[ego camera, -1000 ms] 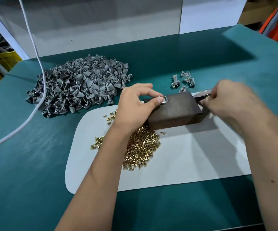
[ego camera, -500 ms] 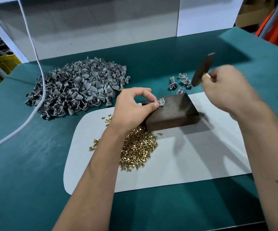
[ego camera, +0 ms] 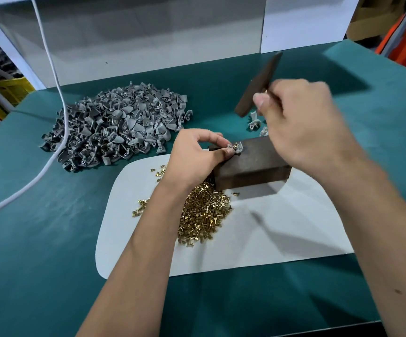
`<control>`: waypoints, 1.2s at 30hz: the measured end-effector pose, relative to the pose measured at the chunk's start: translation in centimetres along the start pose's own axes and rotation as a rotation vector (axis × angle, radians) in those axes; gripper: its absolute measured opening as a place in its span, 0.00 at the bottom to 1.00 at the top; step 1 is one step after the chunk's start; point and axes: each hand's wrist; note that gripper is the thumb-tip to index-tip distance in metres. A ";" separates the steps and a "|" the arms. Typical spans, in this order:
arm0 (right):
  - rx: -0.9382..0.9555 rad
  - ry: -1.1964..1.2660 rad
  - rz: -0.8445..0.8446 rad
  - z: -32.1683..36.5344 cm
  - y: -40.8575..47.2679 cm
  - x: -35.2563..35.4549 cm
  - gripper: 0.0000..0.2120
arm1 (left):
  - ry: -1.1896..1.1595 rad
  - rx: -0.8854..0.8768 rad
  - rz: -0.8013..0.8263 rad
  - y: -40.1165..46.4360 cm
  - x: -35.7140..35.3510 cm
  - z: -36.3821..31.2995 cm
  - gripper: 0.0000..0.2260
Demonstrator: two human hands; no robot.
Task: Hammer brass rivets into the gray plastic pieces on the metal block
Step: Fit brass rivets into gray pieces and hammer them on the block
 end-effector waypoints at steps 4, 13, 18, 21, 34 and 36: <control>-0.080 -0.151 0.168 -0.7 -0.8 -0.7 0.14 | 0.007 -0.008 -0.008 0.0 0.1 0.0 0.05; -0.008 -0.005 -0.057 -0.1 -0.6 0.1 0.12 | -0.002 0.016 0.001 0.0 0.0 -0.2 0.07; -0.119 -0.106 0.187 -0.5 -1.6 -1.3 0.13 | -0.015 0.017 0.004 -0.2 0.2 -0.2 0.06; -0.071 -0.092 0.117 -0.1 -0.9 -0.7 0.14 | -0.021 0.030 -0.005 -0.2 0.1 -0.2 0.06; -0.009 -0.022 -0.092 0.9 -0.3 0.5 0.16 | -0.032 0.043 -0.010 0.0 0.1 -0.1 0.08; -0.067 -0.118 0.108 0.8 -1.0 -0.6 0.15 | -0.031 0.021 -0.009 0.0 0.1 -0.1 0.09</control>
Point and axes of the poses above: each hand's wrist, its own y-axis towards the middle knuckle, its own x-axis out of the back of the hand, z = x × y, and after that the axes turned 9 degrees about y, right-handed
